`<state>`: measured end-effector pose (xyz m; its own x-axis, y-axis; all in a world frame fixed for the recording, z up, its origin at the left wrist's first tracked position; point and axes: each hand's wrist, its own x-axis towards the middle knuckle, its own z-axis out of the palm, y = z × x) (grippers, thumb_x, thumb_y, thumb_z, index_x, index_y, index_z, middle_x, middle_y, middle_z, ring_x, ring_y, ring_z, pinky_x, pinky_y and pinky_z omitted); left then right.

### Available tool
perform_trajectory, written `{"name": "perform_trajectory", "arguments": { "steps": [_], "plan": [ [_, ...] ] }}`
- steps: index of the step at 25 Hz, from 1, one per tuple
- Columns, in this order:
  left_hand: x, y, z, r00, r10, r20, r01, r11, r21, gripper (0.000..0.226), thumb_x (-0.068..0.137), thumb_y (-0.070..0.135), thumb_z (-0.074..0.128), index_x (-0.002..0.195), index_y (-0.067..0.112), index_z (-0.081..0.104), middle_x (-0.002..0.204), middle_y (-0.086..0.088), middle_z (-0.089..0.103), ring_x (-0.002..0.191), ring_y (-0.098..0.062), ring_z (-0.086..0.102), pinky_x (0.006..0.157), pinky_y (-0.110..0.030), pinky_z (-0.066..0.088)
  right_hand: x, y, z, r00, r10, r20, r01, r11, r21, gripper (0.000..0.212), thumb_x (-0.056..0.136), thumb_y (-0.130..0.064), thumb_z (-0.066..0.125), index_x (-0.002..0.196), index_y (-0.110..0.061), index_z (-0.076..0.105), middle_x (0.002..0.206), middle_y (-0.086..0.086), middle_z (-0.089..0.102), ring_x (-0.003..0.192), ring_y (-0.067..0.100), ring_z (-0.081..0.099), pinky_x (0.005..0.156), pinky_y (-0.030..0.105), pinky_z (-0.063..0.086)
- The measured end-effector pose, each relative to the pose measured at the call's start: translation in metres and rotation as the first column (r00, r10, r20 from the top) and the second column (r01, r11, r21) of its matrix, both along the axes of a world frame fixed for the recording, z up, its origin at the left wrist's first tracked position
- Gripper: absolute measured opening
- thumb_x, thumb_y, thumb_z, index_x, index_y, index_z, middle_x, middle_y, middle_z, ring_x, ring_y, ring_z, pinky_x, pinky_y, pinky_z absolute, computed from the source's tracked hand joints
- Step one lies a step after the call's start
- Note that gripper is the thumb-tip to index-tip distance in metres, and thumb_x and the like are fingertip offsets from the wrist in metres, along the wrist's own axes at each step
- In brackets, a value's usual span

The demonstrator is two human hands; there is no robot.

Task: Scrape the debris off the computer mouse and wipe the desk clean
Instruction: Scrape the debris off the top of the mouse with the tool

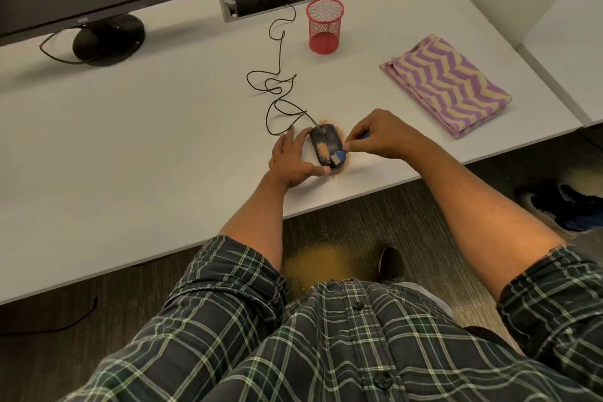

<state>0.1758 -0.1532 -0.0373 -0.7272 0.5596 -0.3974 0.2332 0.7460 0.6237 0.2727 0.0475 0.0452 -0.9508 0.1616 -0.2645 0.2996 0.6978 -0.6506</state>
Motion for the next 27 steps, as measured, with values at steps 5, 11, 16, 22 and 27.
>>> {"name": "perform_trajectory", "arguments": {
  "steps": [5, 11, 16, 22, 27],
  "plan": [
    [0.000, 0.000, 0.000, 1.000, 0.004, 0.004, -0.004, 1.000, 0.012, 0.111, 0.068, 0.053, 0.084, 0.153, 0.052, 0.013, 0.168, 0.007, -0.008, 0.153, -0.022, -0.009, 0.121, -0.054, 0.009, -0.004, -0.005, 0.004, 0.993, 0.098, 0.060, -0.103, 0.992, 0.075, 0.011, 0.084, -0.020, 0.074, 0.091, -0.015, 0.081, 0.085, 0.002, 0.075, 0.084, 0.024, 0.069, 0.080, 0.044, 0.059],
    [-0.001, 0.000, -0.001, 1.000, 0.002, 0.006, -0.002, 1.000, 0.010, 0.112, 0.068, 0.053, 0.084, 0.154, 0.051, 0.013, 0.168, 0.007, -0.008, 0.154, -0.022, -0.009, 0.121, -0.055, 0.010, -0.003, -0.002, 0.002, 0.988, 0.113, 0.107, -0.126, 0.985, 0.121, 0.011, 0.085, -0.022, 0.074, 0.091, -0.016, 0.081, 0.086, 0.000, 0.075, 0.080, 0.018, 0.069, 0.074, 0.033, 0.057],
    [-0.001, 0.000, -0.001, 1.000, -0.003, 0.016, 0.003, 1.000, 0.010, 0.112, 0.069, 0.053, 0.084, 0.155, 0.051, 0.012, 0.168, 0.008, -0.010, 0.153, -0.022, -0.011, 0.121, -0.055, 0.008, -0.006, 0.001, 0.004, 0.995, 0.043, 0.087, -0.054, 0.990, 0.130, 0.011, 0.084, -0.018, 0.074, 0.091, -0.014, 0.081, 0.087, 0.000, 0.075, 0.081, 0.017, 0.068, 0.069, 0.027, 0.054],
    [0.000, 0.000, 0.003, 1.000, -0.004, 0.013, 0.004, 1.000, 0.007, 0.110, 0.070, 0.051, 0.084, 0.155, 0.049, 0.014, 0.168, 0.007, -0.008, 0.154, -0.022, -0.011, 0.122, -0.053, 0.008, -0.010, 0.010, -0.002, 0.988, -0.152, -0.011, 0.152, 0.988, -0.037, 0.012, 0.084, -0.020, 0.075, 0.092, -0.013, 0.081, 0.087, -0.002, 0.075, 0.075, 0.010, 0.066, 0.062, 0.022, 0.047],
    [-0.001, 0.000, 0.001, 1.000, -0.003, 0.019, 0.003, 1.000, 0.012, 0.110, 0.069, 0.052, 0.084, 0.155, 0.050, 0.014, 0.168, 0.007, -0.008, 0.154, -0.022, -0.010, 0.121, -0.053, 0.008, -0.019, 0.009, -0.013, 0.911, -0.393, -0.128, 0.383, 0.919, -0.096, 0.015, 0.087, -0.023, 0.073, 0.093, -0.010, 0.079, 0.080, -0.007, 0.069, 0.064, 0.002, 0.058, 0.058, 0.017, 0.041]
  ]
}}
